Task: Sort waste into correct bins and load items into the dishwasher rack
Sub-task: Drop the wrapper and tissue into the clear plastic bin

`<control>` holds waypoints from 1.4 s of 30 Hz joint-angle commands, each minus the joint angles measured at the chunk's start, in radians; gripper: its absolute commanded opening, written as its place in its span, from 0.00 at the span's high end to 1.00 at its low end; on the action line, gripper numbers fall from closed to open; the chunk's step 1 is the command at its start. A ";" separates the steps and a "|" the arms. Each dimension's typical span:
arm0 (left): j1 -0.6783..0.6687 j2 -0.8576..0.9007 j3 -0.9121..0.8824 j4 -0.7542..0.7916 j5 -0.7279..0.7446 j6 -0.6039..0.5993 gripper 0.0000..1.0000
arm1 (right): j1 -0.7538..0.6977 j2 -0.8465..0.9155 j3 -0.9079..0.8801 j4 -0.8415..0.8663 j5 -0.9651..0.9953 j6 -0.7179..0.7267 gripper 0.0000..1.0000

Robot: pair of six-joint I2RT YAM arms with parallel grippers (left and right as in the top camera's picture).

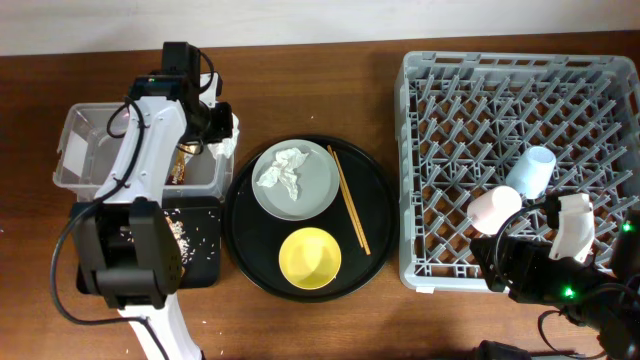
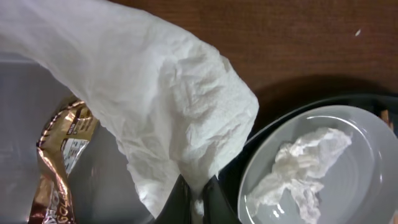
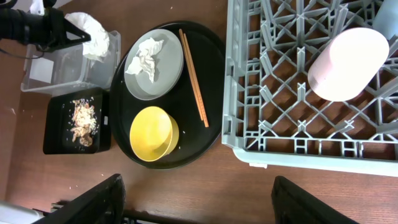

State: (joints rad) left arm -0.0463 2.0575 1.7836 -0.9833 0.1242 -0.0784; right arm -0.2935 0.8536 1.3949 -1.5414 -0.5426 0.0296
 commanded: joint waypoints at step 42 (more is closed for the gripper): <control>0.002 -0.154 -0.029 -0.092 -0.294 -0.110 0.53 | 0.006 -0.003 0.006 -0.008 0.005 0.004 0.22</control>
State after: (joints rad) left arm -0.0456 1.8973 1.7645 -1.0706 -0.0658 -0.1249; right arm -0.2935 0.8536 1.3949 -1.5555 -0.5426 0.0296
